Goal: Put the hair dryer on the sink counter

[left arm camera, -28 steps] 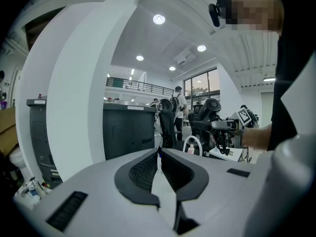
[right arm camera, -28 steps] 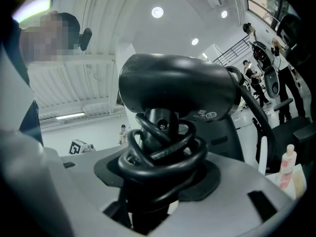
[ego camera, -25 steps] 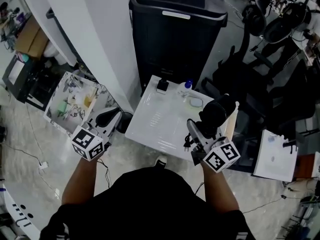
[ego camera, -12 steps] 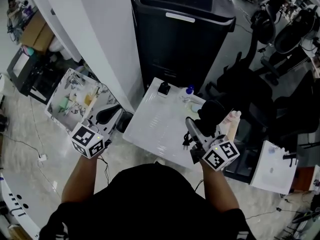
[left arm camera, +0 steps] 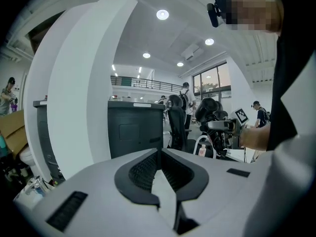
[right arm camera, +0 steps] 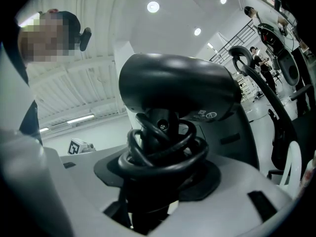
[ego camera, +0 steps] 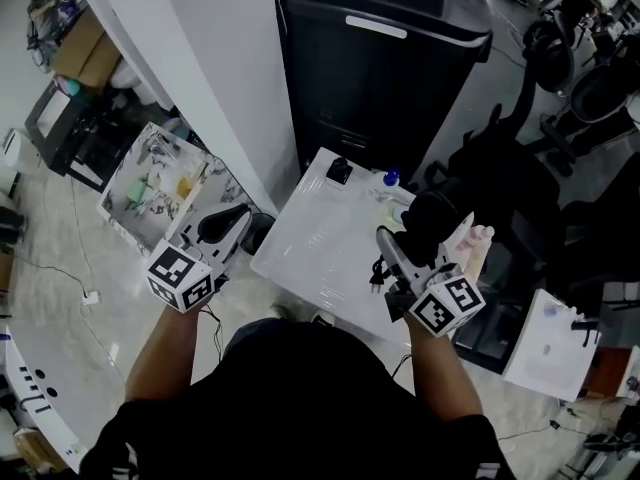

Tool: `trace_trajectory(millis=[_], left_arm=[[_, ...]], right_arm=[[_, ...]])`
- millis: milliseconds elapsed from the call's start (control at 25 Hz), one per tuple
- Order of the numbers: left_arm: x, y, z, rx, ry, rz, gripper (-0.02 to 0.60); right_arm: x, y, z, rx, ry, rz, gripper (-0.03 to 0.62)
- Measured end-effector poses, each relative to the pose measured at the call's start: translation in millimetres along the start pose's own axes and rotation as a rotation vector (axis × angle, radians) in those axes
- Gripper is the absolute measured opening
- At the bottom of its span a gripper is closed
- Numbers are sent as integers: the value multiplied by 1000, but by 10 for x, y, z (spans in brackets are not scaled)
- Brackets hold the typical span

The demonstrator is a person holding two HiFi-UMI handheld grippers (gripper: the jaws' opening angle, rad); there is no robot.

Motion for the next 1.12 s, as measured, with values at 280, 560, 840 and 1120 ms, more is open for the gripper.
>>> trace_trajectory(millis=[280, 560, 840, 1120], left_arm=[[93, -1, -75, 32, 5, 1, 43], [355, -109, -10, 32, -8, -32, 43], [660, -218, 22, 34, -6, -68, 41], [735, -348, -34, 58, -2, -112, 40]], right_arm=[[-4, -169, -117, 11, -21, 15, 273], [-20, -368, -169, 16, -24, -22, 273], [-82, -602, -325, 42, -40, -60, 273], [-159, -741, -521, 72, -58, -89, 273]])
Point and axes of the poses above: the fingertips, and each gripper's own axes: y backward along the fingers, x to its left, z out of its top, the point moved 7 cm from there along y, backward along the fingers
